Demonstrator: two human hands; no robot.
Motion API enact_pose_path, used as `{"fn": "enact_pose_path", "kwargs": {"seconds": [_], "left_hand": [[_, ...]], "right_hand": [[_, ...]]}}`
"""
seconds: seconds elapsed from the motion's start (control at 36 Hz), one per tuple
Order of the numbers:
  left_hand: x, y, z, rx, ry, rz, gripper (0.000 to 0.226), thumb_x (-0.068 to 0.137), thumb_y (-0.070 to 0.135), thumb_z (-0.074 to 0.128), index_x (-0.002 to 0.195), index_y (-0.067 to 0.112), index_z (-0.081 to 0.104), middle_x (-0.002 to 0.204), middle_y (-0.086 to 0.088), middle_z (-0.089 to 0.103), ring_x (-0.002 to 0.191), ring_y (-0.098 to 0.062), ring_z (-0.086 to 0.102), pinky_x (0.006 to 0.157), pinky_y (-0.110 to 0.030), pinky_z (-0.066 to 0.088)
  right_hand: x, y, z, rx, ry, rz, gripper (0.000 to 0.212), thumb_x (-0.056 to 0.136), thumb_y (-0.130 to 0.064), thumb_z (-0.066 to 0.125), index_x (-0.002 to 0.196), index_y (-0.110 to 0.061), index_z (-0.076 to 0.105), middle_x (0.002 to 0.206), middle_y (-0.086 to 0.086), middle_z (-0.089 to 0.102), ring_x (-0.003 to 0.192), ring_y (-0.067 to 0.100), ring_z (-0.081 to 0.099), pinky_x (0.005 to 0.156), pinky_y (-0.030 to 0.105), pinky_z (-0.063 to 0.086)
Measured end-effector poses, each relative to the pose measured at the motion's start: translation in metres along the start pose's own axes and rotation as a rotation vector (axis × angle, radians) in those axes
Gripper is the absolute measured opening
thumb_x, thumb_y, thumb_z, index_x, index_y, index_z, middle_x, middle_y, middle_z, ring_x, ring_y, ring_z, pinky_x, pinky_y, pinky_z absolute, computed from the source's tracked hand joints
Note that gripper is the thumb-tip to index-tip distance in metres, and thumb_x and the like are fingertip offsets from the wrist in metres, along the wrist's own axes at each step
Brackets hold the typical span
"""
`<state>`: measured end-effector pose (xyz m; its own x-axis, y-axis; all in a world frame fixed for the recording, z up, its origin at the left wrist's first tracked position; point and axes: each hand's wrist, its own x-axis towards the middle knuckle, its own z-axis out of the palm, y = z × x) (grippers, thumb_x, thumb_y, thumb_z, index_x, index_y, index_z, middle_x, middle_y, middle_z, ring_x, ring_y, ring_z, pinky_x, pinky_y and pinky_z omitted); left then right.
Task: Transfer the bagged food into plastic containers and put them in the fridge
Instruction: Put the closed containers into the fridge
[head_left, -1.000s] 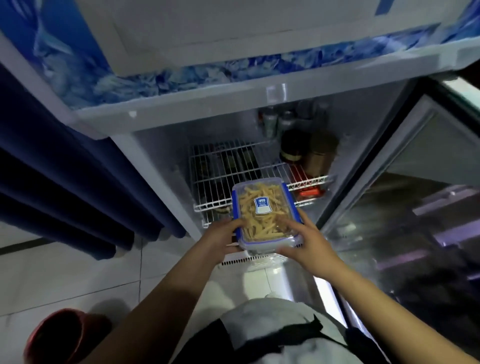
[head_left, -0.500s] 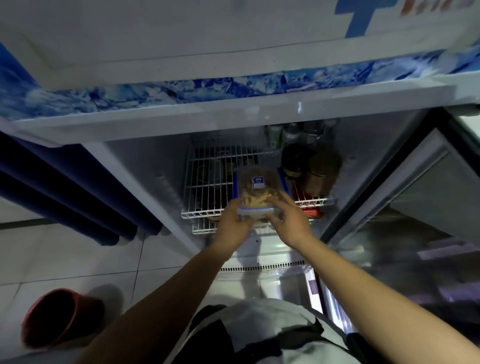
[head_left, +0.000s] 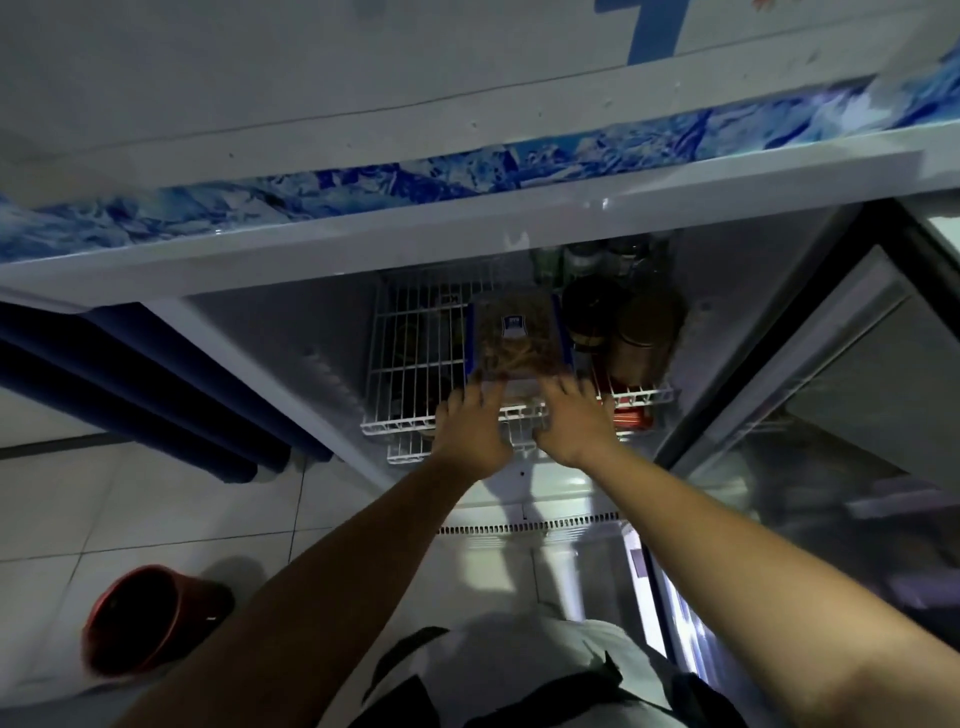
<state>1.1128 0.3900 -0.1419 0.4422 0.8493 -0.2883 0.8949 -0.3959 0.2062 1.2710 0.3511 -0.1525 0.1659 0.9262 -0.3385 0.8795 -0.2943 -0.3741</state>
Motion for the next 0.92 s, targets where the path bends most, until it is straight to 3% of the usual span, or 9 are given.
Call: {"fn": "enact_pose_path", "kwargs": {"seconds": [0.08, 0.17, 0.39, 0.5, 0.61, 0.69, 0.75, 0.83, 0.92], "left_hand": [[0.013, 0.004, -0.001, 0.056, -0.033, -0.008, 0.085, 0.086, 0.033, 0.067, 0.157, 0.022, 0.022, 0.16, -0.014, 0.027, 0.143, -0.04, 0.029, 0.119, -0.052, 0.025], [0.018, 0.004, 0.008, 0.061, -0.044, -0.019, 0.09, 0.087, 0.033, 0.068, 0.159, 0.021, 0.015, 0.164, -0.014, 0.019, 0.145, -0.04, 0.026, 0.12, -0.053, 0.023], [0.01, 0.002, 0.016, 0.056, -0.078, 0.006, 0.101, 0.085, 0.043, 0.07, 0.16, 0.025, 0.005, 0.168, -0.007, 0.006, 0.15, -0.042, 0.013, 0.121, -0.057, 0.018], [-0.006, -0.004, 0.012, 0.007, -0.113, 0.0, 0.101, 0.089, 0.047, 0.067, 0.161, 0.031, -0.003, 0.17, -0.001, -0.007, 0.154, -0.04, -0.002, 0.122, -0.057, 0.006], [-0.065, -0.018, 0.02, -0.221, -0.012, 0.027, 0.096, 0.089, 0.039, 0.066, 0.161, 0.034, 0.003, 0.17, -0.001, -0.006, 0.155, -0.037, -0.003, 0.122, -0.056, 0.005], [-0.126, -0.044, 0.029, -0.246, 0.061, -0.013, 0.091, 0.088, 0.038, 0.065, 0.161, 0.025, 0.012, 0.169, -0.007, 0.008, 0.153, -0.036, 0.012, 0.121, -0.052, 0.021], [-0.168, -0.066, 0.034, -0.21, 0.042, -0.107, 0.091, 0.09, 0.042, 0.065, 0.161, 0.022, 0.011, 0.168, -0.007, 0.009, 0.153, -0.035, 0.014, 0.121, -0.047, 0.023], [-0.232, -0.097, 0.035, -0.267, -0.014, -0.261, 0.095, 0.093, 0.051, 0.063, 0.161, 0.025, 0.002, 0.17, -0.006, -0.003, 0.156, -0.029, -0.001, 0.126, -0.047, 0.011], [-0.299, -0.125, 0.029, -0.385, 0.045, -0.398, 0.089, 0.093, 0.055, 0.06, 0.16, 0.033, 0.006, 0.17, 0.002, -0.006, 0.156, -0.026, -0.002, 0.125, -0.049, 0.013]], "right_hand": [[0.006, 0.004, 0.003, -0.021, -0.061, 0.018, 0.088, 0.088, -0.037, 0.065, 0.157, -0.032, 0.01, 0.166, -0.002, 0.011, 0.152, 0.034, 0.004, 0.118, 0.061, 0.009], [0.006, 0.006, 0.011, -0.059, -0.078, 0.024, 0.095, 0.09, -0.038, 0.064, 0.159, -0.032, -0.002, 0.168, -0.004, 0.001, 0.153, 0.033, -0.002, 0.119, 0.062, 0.005], [-0.007, 0.001, 0.013, -0.109, -0.099, 0.055, 0.102, 0.089, -0.043, 0.065, 0.158, -0.033, -0.01, 0.168, -0.006, -0.01, 0.153, 0.032, -0.009, 0.119, 0.062, 0.001], [-0.015, -0.003, 0.007, -0.112, -0.142, 0.065, 0.099, 0.091, -0.046, 0.061, 0.157, -0.036, -0.012, 0.167, -0.006, -0.017, 0.153, 0.031, -0.015, 0.119, 0.063, 0.0], [-0.045, -0.014, 0.02, -0.076, -0.106, 0.032, 0.092, 0.092, -0.052, 0.056, 0.157, -0.042, -0.008, 0.167, -0.008, -0.016, 0.152, 0.029, -0.018, 0.118, 0.061, -0.001], [-0.08, -0.031, 0.043, 0.004, -0.117, -0.021, 0.088, 0.092, -0.055, 0.055, 0.157, -0.043, -0.004, 0.167, -0.011, -0.015, 0.152, 0.026, -0.019, 0.118, 0.06, 0.0], [-0.103, -0.05, 0.059, 0.048, -0.164, -0.069, 0.085, 0.092, -0.059, 0.053, 0.157, -0.045, -0.001, 0.166, -0.013, -0.014, 0.152, 0.025, -0.018, 0.119, 0.059, 0.001], [-0.129, -0.092, 0.077, 0.045, -0.224, -0.194, 0.08, 0.093, -0.063, 0.05, 0.157, -0.044, 0.007, 0.168, -0.012, -0.007, 0.154, 0.025, -0.01, 0.12, 0.056, 0.003], [-0.15, -0.149, 0.082, 0.052, -0.227, -0.372, 0.073, 0.093, -0.063, 0.048, 0.155, -0.044, 0.016, 0.168, -0.012, 0.005, 0.154, 0.022, -0.001, 0.12, 0.053, 0.004]]}}
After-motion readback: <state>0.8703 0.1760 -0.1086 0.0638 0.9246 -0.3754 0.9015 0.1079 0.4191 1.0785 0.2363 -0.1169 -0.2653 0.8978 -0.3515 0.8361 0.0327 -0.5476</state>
